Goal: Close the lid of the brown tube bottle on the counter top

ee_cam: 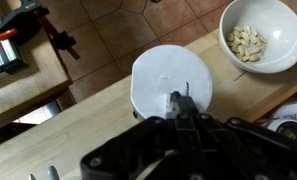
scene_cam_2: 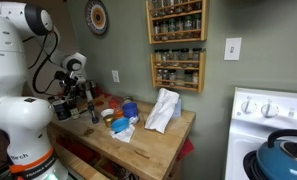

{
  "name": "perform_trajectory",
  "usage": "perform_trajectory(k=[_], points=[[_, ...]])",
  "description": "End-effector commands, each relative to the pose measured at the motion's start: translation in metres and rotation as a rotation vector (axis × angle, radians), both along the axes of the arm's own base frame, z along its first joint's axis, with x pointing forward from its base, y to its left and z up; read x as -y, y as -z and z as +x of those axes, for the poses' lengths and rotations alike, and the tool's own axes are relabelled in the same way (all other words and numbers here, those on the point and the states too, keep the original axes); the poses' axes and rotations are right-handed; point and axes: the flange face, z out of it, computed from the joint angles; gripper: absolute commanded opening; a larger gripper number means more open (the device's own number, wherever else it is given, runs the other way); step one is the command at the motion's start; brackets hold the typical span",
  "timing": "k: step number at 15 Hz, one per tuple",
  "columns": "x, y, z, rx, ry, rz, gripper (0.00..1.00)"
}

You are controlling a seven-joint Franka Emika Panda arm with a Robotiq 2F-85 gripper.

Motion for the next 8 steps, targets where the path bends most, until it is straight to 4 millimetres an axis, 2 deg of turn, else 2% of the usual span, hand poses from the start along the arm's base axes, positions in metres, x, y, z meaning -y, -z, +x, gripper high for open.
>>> perform_trajectory(k=[1,4,8], points=[[0.001,0.007,-0.012,0.058,0.0,-0.034,0.0],[0.001,0.003,-0.018,0.097,-0.019,-0.041,0.0],[0.007,-0.013,-0.026,0.144,-0.027,-0.015,0.0]])
